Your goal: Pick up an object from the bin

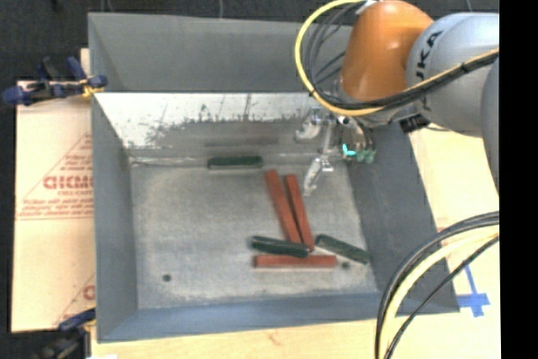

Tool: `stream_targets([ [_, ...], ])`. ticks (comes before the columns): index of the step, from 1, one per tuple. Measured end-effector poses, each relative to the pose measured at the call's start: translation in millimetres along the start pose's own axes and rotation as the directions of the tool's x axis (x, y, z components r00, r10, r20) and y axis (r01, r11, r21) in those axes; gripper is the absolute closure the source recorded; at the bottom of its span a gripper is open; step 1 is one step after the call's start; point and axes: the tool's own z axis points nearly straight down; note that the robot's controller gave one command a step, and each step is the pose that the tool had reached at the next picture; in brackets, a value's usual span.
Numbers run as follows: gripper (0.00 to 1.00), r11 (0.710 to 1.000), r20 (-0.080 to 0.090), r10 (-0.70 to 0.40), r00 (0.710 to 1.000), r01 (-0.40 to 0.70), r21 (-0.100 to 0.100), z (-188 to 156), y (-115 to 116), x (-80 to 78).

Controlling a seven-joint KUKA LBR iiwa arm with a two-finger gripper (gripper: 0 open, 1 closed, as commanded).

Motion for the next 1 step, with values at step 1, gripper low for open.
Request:
stream_targets([
  [1, 0.0, 1.0, 0.008, 0.0, 1.0, 0.0, 0.001, -5.3, -0.2, -1.9],
])
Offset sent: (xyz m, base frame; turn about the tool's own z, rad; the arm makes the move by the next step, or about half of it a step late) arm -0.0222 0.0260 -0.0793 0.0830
